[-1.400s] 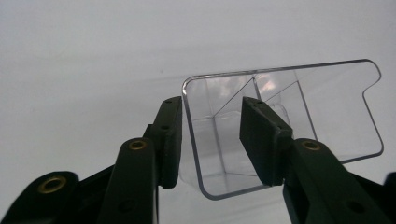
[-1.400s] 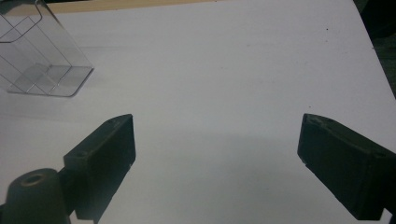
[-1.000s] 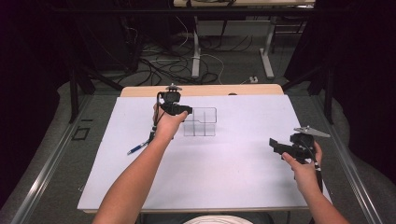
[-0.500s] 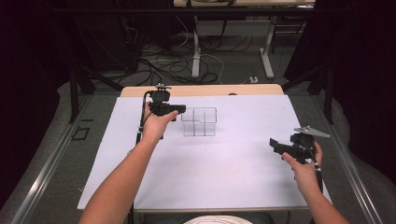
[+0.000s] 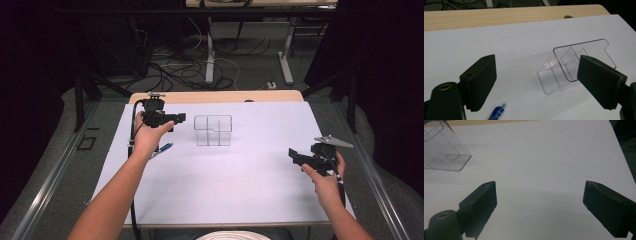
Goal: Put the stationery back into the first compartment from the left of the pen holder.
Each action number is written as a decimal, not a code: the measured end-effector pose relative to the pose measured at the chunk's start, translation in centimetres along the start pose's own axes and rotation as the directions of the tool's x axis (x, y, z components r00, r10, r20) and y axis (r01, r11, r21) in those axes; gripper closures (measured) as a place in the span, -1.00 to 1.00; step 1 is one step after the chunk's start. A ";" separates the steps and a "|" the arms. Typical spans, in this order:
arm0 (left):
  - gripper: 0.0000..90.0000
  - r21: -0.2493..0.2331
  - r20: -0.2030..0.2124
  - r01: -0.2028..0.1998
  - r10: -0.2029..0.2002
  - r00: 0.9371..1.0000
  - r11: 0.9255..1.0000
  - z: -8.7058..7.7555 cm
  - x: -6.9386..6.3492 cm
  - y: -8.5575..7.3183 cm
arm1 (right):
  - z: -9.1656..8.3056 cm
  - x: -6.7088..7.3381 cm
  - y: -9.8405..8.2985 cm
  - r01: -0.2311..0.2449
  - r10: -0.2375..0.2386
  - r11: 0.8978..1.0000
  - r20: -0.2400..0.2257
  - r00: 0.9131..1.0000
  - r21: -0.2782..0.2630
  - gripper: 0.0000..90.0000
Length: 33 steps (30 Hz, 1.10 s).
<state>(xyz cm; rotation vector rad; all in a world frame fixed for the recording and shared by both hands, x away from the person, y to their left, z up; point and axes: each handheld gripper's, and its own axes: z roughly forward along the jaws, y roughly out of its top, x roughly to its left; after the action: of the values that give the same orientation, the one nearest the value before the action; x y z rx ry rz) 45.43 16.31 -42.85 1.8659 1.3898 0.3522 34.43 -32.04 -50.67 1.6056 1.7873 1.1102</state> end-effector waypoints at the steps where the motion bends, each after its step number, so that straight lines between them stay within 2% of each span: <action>1: -0.65 -0.005 -0.012 -0.001 0.000 1.000 1.000 -0.1 0.1 -0.1 | 0.0 0.0 0.0 0.000 0.000 1.000 0.000 1.000 0.000 -0.74; 3: -0.65 -0.003 -0.009 0.006 -0.006 1.000 1.000 -0.4 0.5 -0.2 | 0.0 0.0 0.0 -0.005 0.005 1.000 0.001 1.000 0.003 -0.74; 5: -0.65 -0.011 -0.028 -0.002 0.001 1.000 1.000 -0.6 0.8 -0.3 | 0.1 0.0 -0.1 -0.005 0.005 1.000 0.006 1.000 0.001 -0.74; 7: -0.65 -0.003 -0.033 -0.036 0.036 0.999 0.999 -0.9 1.0 -0.4 | 0.0 0.0 -0.1 -0.003 0.003 1.000 0.002 1.000 0.003 -0.74; 9: -0.64 0.004 -0.060 -0.073 0.074 0.995 0.997 -1.0 1.1 -0.5 | 0.0 -0.1 0.0 0.002 -0.002 1.000 0.004 1.000 0.000 -0.74; 12: -0.63 0.009 -0.084 -0.101 0.101 0.991 0.995 -1.1 1.2 -0.8 | 0.0 0.0 -0.1 -0.004 0.004 1.000 0.004 1.000 0.004 -0.74; 14: -0.62 0.014 -0.102 -0.131 0.132 0.986 0.991 -1.3 1.4 -0.9 | 0.0 0.0 0.0 -0.005 0.004 1.000 0.002 1.000 0.004 -0.74; 17: -0.62 0.011 -0.119 -0.152 0.152 0.981 0.988 -1.5 1.6 -1.2 | 0.0 0.0 0.0 -0.003 0.003 1.000 0.003 1.000 0.003 -0.74; 22: -0.61 0.019 -0.152 -0.192 0.193 0.969 0.981 -1.9 2.0 -1.7 | 0.0 0.1 0.0 -0.004 0.003 1.000 0.003 1.000 0.003 -0.74; 28: -0.51 0.044 -0.163 -0.232 0.236 0.958 0.972 -2.4 2.5 -2.0 | 0.0 0.1 0.0 -0.004 0.004 1.000 0.005 1.000 0.004 -0.74; 29: -0.47 0.036 -0.167 -0.245 0.247 0.954 0.969 -2.4 2.6 -2.1 | 0.0 0.1 0.0 -0.004 0.004 1.000 0.005 1.000 0.005 -0.74; 30: -0.47 0.060 -0.165 -0.254 0.260 0.951 0.965 -2.5 2.6 -2.1 | 0.0 0.1 0.0 -0.004 0.004 1.000 0.005 1.000 0.005 -0.74; 32: -0.44 0.059 -0.172 -0.281 0.287 0.942 0.958 -2.5 2.7 -2.3 | 0.0 0.1 -0.1 -0.004 0.004 1.000 0.006 1.000 0.006 -0.74; 33: -0.43 0.080 -0.166 -0.290 0.299 0.940 0.954 -2.6 2.7 -2.3 | 0.0 0.1 -0.1 -0.003 0.003 1.000 0.006 1.000 0.005 -0.74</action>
<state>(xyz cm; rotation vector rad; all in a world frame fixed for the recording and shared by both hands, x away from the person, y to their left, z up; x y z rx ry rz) 43.20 20.06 -43.31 2.1364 1.2413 0.6498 34.38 -31.95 -50.72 1.6138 1.7858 1.1023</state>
